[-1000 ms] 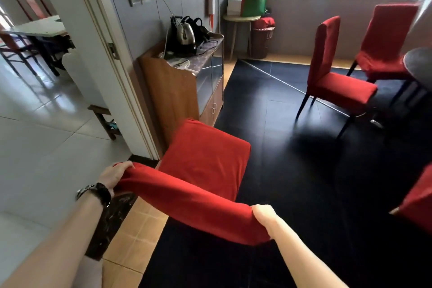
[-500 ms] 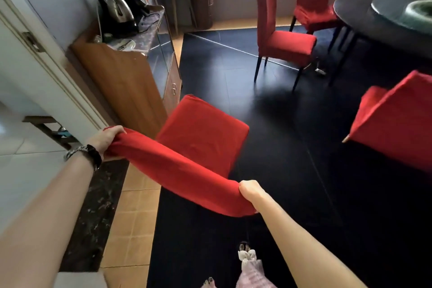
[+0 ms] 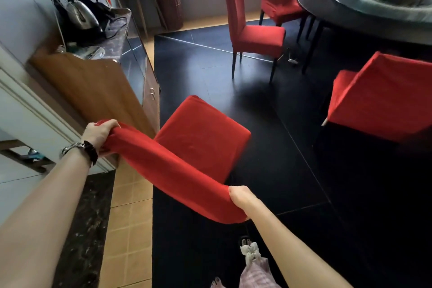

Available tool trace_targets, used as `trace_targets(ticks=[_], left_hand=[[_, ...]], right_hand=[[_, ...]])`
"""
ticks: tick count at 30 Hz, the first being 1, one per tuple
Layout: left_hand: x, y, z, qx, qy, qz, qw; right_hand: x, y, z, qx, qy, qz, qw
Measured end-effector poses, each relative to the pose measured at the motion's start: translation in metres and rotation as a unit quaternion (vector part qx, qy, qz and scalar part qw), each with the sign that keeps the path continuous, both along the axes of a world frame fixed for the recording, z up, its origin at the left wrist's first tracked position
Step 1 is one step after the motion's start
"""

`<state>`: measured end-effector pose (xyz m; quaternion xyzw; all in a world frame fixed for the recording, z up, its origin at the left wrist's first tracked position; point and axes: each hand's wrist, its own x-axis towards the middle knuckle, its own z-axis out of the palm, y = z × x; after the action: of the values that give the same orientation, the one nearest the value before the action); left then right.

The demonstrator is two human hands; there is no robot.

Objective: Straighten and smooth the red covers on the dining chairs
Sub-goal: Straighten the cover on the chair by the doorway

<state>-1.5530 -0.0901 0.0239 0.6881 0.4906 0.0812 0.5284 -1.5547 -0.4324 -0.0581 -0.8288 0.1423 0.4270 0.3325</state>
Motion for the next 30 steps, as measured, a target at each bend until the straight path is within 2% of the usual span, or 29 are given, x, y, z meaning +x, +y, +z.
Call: trace_targets(ticks=[2,5,8,10,13,17,20,23,30], left_hand=[[0.0,0.005,-0.005,0.006,-0.012,0.041,0.999],[0.001,0.011,-0.012,0.03,-0.03,0.072,0.997],[0.0,0.014,-0.015,0.027,-0.057,0.065,0.996],[-0.004,0.013,-0.019,0.038,-0.079,0.066,0.994],[-0.008,-0.001,-0.029,0.079,-0.101,0.04,0.991],[-0.001,-0.023,-0.032,0.195,-0.008,0.001,0.981],[0.006,-0.007,-0.026,0.204,0.034,-0.033,0.978],[0.01,0.024,-0.026,0.185,0.024,-0.044,0.981],[0.02,0.088,-0.041,0.182,-0.018,-0.034,0.983]], right_hand=[[-0.002,0.006,0.002,-0.009,-0.024,0.031,0.999],[-0.001,0.019,0.007,-0.031,-0.124,0.116,0.985],[-0.007,0.038,0.013,0.006,-0.239,0.243,0.94],[-0.014,0.05,0.016,0.047,-0.28,0.297,0.912],[-0.015,0.063,0.016,0.031,-0.362,0.36,0.859],[0.0,0.093,0.022,0.01,-0.395,0.39,0.832],[0.005,0.117,0.025,0.018,-0.409,0.371,0.834],[0.011,0.137,0.022,0.029,-0.41,0.362,0.837],[0.03,0.191,0.018,0.045,-0.435,0.4,0.805]])
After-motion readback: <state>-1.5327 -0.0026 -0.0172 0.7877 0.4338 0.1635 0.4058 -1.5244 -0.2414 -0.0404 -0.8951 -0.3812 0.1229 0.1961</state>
